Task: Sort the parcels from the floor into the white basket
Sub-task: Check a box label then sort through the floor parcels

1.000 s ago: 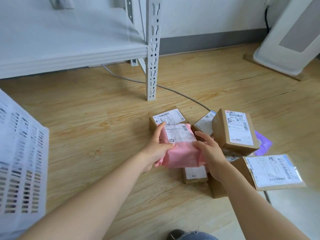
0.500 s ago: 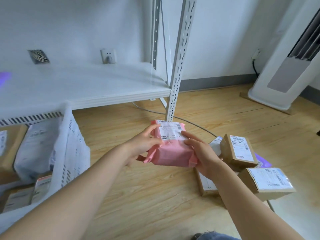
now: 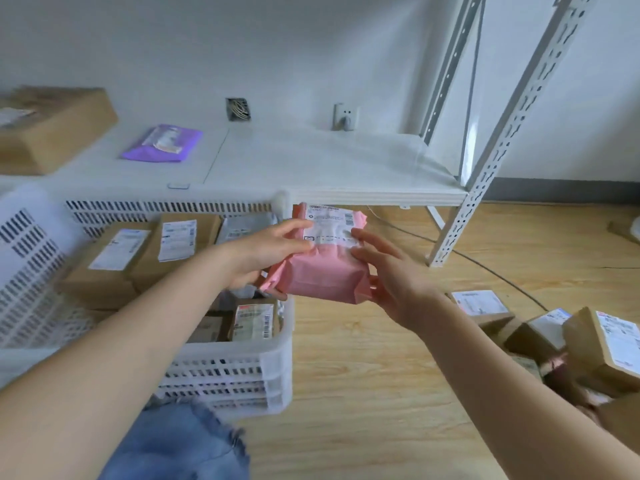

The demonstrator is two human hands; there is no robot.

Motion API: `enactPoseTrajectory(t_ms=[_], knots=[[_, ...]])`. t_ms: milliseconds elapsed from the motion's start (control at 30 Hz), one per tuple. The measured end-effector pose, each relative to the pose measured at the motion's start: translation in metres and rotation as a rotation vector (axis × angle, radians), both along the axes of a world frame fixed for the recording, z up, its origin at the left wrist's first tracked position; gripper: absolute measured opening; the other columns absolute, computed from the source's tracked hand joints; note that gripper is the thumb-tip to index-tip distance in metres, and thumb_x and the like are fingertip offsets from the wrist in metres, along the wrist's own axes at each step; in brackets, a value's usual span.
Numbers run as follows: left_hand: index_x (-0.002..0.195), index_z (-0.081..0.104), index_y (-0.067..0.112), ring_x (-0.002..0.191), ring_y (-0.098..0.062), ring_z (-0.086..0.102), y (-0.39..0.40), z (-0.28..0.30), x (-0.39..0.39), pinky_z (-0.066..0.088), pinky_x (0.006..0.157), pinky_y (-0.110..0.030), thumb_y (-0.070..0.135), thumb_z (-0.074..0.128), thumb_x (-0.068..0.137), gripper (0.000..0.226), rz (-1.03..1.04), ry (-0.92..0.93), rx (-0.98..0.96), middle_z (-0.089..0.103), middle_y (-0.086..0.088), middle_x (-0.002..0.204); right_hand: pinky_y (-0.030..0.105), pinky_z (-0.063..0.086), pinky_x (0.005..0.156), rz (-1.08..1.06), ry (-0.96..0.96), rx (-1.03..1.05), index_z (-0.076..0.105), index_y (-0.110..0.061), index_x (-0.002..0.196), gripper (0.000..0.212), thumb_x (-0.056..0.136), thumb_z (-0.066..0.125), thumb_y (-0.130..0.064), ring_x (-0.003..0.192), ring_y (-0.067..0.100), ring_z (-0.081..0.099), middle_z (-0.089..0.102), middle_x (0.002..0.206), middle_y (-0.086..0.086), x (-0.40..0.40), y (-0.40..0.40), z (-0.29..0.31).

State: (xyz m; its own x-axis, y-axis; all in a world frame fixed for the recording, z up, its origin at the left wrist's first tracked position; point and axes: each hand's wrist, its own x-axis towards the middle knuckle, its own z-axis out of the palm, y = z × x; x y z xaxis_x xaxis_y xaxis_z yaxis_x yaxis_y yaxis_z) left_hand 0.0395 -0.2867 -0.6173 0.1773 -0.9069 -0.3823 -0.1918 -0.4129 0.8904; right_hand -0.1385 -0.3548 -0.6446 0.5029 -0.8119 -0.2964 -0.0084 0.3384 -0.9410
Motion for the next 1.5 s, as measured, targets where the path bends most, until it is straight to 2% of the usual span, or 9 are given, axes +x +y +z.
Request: enactPoseTrajectory(t_ms=[200, 367, 500, 767, 933, 1133, 1300, 1400, 1500], knots=[[0.123, 0.054, 0.036, 0.127, -0.013, 0.035, 0.034, -0.023, 0.103, 0.026, 0.101, -0.030, 0.031, 0.055, 0.091, 0.032, 0.080, -0.239, 0.026, 0.038, 0.006, 0.144, 0.020, 0.050, 0.048, 0.268, 0.117, -0.035, 0.054, -0.031, 0.118, 0.026, 0.093, 0.050, -0.027, 0.061, 0.015, 0.062, 0.061, 0.095, -0.001, 0.090, 0.037, -0.014], [0.098, 0.061, 0.037, 0.114, -0.015, 0.046, 0.058, -0.060, 0.151, 0.032, 0.106, -0.038, 0.032, 0.054, 0.092, 0.010, 0.131, -0.236, 0.184, 0.054, 0.009, 0.116, 0.025, 0.056, 0.052, 0.423, 0.242, 0.043, 0.052, -0.025, 0.120, 0.025, 0.096, 0.043, -0.023, 0.057, 0.012, 0.061, 0.057, 0.089, 0.000, 0.145, 0.049, -0.030], [0.119, 0.060, 0.025, 0.108, -0.013, 0.046, 0.060, -0.093, 0.169, 0.034, 0.093, -0.029, 0.027, 0.050, 0.095, 0.026, 0.119, -0.269, 0.268, 0.054, 0.006, 0.118, 0.033, 0.054, 0.073, 0.503, 0.406, -0.017, 0.056, -0.004, 0.119, 0.031, 0.094, 0.043, -0.019, 0.073, 0.019, 0.055, 0.054, 0.080, 0.003, 0.175, 0.049, -0.057], [0.134, 0.041, 0.034, 0.068, -0.016, 0.055, 0.046, -0.142, 0.176, 0.045, 0.045, -0.022, -0.008, 0.051, 0.085, 0.065, -0.102, -0.354, 0.454, 0.052, -0.004, 0.109, 0.015, 0.038, 0.055, 0.691, 0.782, -0.373, 0.052, -0.014, 0.130, 0.043, 0.089, 0.045, -0.005, 0.077, 0.015, 0.047, 0.053, 0.115, 0.009, 0.206, 0.041, -0.111], [0.139, 0.035, 0.032, 0.085, -0.017, 0.059, 0.043, -0.173, 0.186, 0.051, 0.054, -0.021, -0.007, 0.062, 0.080, 0.075, -0.132, -0.320, 0.483, 0.050, -0.004, 0.118, 0.031, 0.050, 0.089, 0.946, 0.953, -0.745, 0.046, -0.015, 0.136, 0.048, 0.090, 0.041, -0.002, 0.103, 0.026, 0.055, 0.051, 0.129, 0.013, 0.216, 0.031, -0.121], [0.130, 0.051, 0.026, 0.082, -0.013, 0.054, 0.037, -0.187, 0.190, 0.048, 0.054, -0.017, 0.003, 0.068, 0.079, 0.058, -0.177, -0.300, 0.518, 0.046, 0.003, 0.103, 0.044, 0.041, 0.093, 1.232, 1.215, -0.795, 0.055, -0.005, 0.121, 0.035, 0.090, 0.038, -0.007, 0.112, 0.031, 0.047, 0.052, 0.124, 0.015, 0.230, 0.027, -0.151], [0.142, 0.035, 0.033, 0.132, -0.024, 0.037, 0.027, -0.191, 0.184, 0.043, 0.099, -0.029, 0.005, 0.055, 0.088, 0.064, -0.516, -0.564, 0.705, 0.029, -0.001, 0.151, 0.062, 0.020, 0.101, 1.314, 1.300, -0.804, 0.049, -0.004, 0.116, 0.030, 0.089, 0.044, -0.016, 0.129, 0.036, 0.026, 0.047, 0.120, 0.017, 0.227, 0.029, -0.157], [0.146, 0.024, 0.035, 0.137, -0.025, 0.031, 0.028, -0.184, 0.181, 0.037, 0.097, -0.027, 0.011, 0.051, 0.093, 0.065, -0.562, -0.554, 0.776, 0.021, -0.001, 0.154, 0.060, 0.024, 0.101, 1.305, 1.267, -0.799, 0.049, -0.006, 0.109, 0.025, 0.088, 0.036, -0.004, 0.123, 0.034, 0.032, 0.046, 0.095, 0.010, 0.223, 0.027, -0.153], [0.144, 0.029, 0.035, 0.133, -0.024, 0.038, 0.034, -0.179, 0.177, 0.042, 0.089, -0.027, 0.019, 0.052, 0.093, 0.058, -0.496, -0.556, 0.755, 0.024, -0.002, 0.153, 0.048, 0.021, 0.105, 1.126, 1.192, -0.786, 0.050, -0.023, 0.128, 0.048, 0.085, 0.040, -0.005, 0.130, 0.026, 0.026, 0.046, 0.130, 0.005, 0.211, 0.027, -0.143]])
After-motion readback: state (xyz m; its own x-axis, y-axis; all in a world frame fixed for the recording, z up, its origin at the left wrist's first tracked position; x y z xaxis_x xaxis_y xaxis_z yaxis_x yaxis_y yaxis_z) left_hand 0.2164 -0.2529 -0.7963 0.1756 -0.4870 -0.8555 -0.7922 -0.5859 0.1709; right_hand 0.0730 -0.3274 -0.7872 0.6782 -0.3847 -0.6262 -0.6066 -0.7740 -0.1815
